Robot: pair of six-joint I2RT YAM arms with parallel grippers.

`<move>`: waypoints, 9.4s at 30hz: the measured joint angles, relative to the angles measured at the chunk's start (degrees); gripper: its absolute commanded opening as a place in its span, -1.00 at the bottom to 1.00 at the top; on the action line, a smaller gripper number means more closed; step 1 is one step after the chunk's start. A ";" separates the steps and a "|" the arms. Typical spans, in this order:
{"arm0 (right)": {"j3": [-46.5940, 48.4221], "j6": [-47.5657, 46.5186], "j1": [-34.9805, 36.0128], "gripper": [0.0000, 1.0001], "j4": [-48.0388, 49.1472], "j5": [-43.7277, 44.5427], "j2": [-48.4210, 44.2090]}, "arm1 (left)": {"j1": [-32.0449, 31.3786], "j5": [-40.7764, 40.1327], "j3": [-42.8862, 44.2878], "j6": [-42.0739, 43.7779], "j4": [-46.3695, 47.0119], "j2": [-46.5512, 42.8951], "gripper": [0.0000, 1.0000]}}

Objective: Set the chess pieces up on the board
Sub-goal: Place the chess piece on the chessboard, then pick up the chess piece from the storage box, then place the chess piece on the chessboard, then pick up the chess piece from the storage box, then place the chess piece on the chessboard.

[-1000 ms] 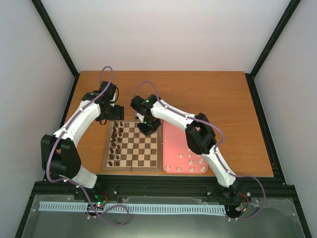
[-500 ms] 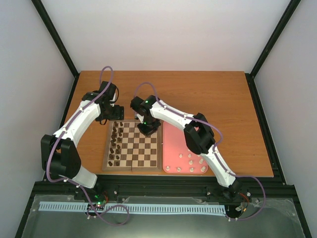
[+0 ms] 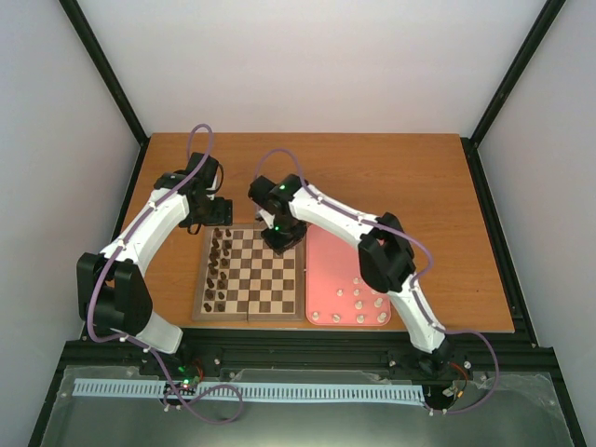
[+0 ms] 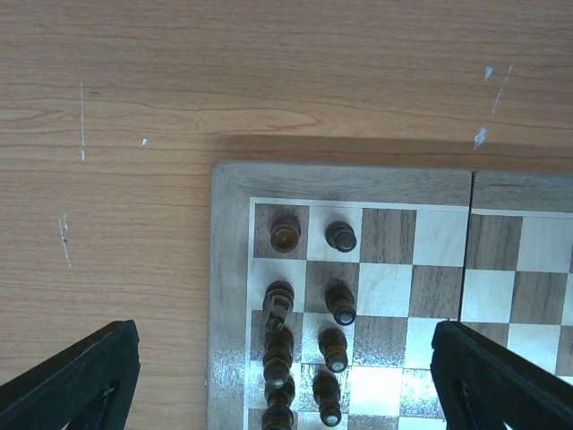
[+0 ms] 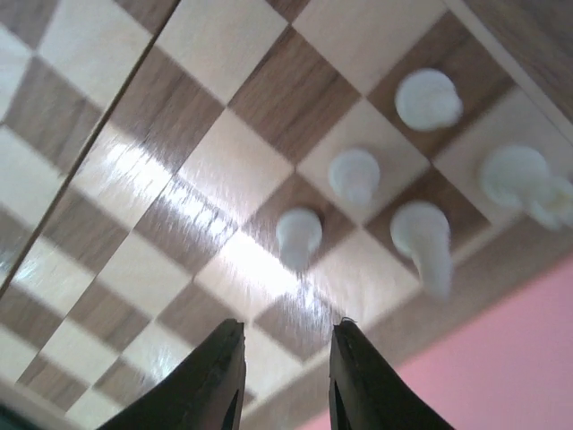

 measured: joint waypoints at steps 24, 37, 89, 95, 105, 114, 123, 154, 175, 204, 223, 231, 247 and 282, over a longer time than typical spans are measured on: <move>-49.31 5.07 -5.16 -0.16 9.88 2.86 -26.86 | 0.00 0.39 0.00 0.00 0.00 -0.02 0.99; -52.19 5.84 -5.16 -0.69 12.00 1.86 -27.10 | 0.00 1.29 0.00 0.00 0.02 -0.02 0.99; -5.70 0.15 2.05 -0.93 0.92 -1.77 -3.54 | 0.00 2.38 0.00 -0.02 0.04 0.00 0.99; -4.13 -0.31 2.27 -0.93 0.57 -2.08 -2.19 | 0.00 2.32 0.00 -0.02 0.04 0.00 0.99; -3.17 -0.83 2.27 -0.88 0.13 -2.10 -0.46 | 0.00 1.64 0.00 0.00 0.04 0.00 0.99; -3.08 -0.94 2.27 -0.82 0.15 -2.10 0.09 | 0.00 1.18 0.00 0.00 0.04 0.00 0.99; -2.71 -1.31 2.29 -0.67 0.17 -2.23 0.76 | 0.00 1.14 0.00 0.00 0.04 0.00 0.99; -30.67 3.32 -3.96 0.17 3.32 2.91 -28.85 | 0.00 0.87 -0.02 0.00 0.02 -0.48 0.99; -54.40 5.99 -13.44 -0.35 12.17 6.49 -30.97 | 0.00 1.46 -0.02 0.00 0.02 -0.48 1.00; -56.30 5.97 -14.45 -0.94 14.75 4.17 -30.73 | 0.00 1.44 -0.02 0.00 0.02 -0.48 1.00; -29.22 5.86 -3.02 -0.94 5.55 4.22 -26.69 | 0.00 2.05 -0.02 -0.02 0.04 -0.48 0.99; -15.56 4.57 5.62 -0.94 3.91 3.17 -13.99 | 0.00 2.58 -0.02 -0.02 0.04 -0.48 0.99; -14.73 0.66 8.61 -0.94 4.79 3.08 -9.79 | 0.00 2.54 -0.07 -0.02 0.09 -0.48 0.99; -12.46 -1.97 8.41 -0.87 6.03 5.70 -5.09 | 0.00 2.03 -0.07 -0.02 0.09 -0.48 1.00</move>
